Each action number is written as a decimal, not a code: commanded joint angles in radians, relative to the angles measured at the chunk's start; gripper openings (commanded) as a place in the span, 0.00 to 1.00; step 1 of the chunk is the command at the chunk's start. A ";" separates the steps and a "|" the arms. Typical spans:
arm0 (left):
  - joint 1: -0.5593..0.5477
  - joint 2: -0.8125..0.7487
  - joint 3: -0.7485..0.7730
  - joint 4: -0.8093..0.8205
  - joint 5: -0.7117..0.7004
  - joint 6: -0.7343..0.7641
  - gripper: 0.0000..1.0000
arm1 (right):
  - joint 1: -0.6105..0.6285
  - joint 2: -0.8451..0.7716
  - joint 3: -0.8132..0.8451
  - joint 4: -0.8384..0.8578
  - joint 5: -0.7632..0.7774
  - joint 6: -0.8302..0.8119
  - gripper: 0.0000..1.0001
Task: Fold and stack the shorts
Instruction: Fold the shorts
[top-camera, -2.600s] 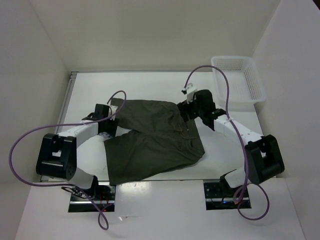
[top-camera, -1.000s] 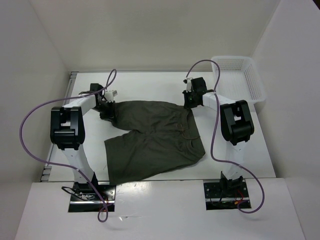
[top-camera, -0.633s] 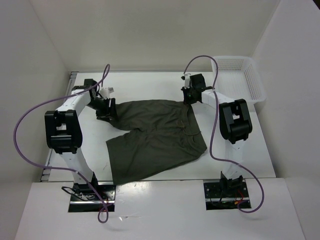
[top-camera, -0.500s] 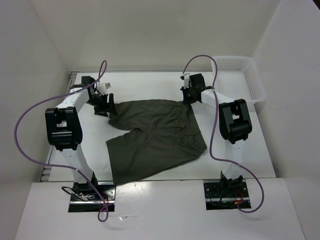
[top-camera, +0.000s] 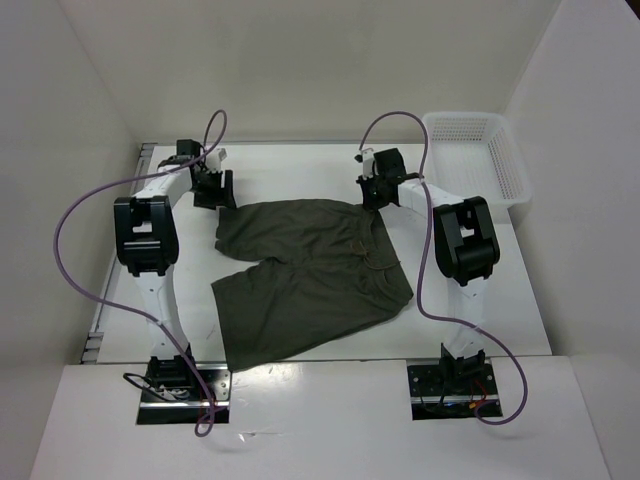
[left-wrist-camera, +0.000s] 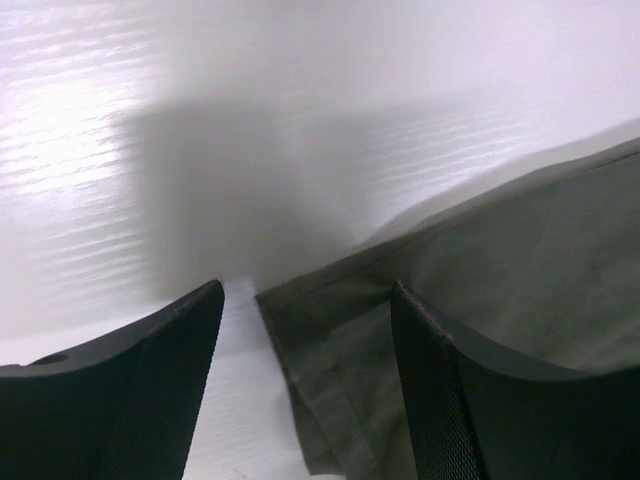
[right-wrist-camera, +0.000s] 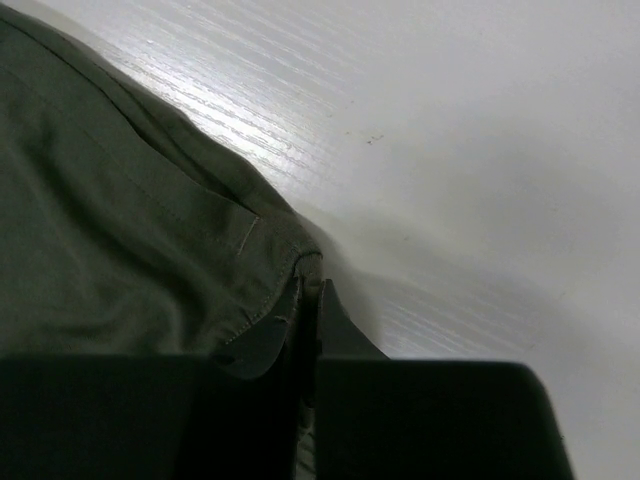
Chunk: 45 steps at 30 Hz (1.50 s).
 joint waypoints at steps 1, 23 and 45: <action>-0.028 0.014 0.035 -0.006 -0.008 0.004 0.75 | 0.015 0.011 0.058 0.010 -0.019 -0.016 0.00; -0.017 -0.078 0.540 -0.056 -0.014 0.004 0.00 | 0.034 0.067 0.511 -0.059 0.145 -0.159 0.00; -0.140 -0.564 -0.417 -0.076 -0.111 0.004 0.00 | 0.014 -0.050 0.187 -0.105 0.070 -0.219 0.00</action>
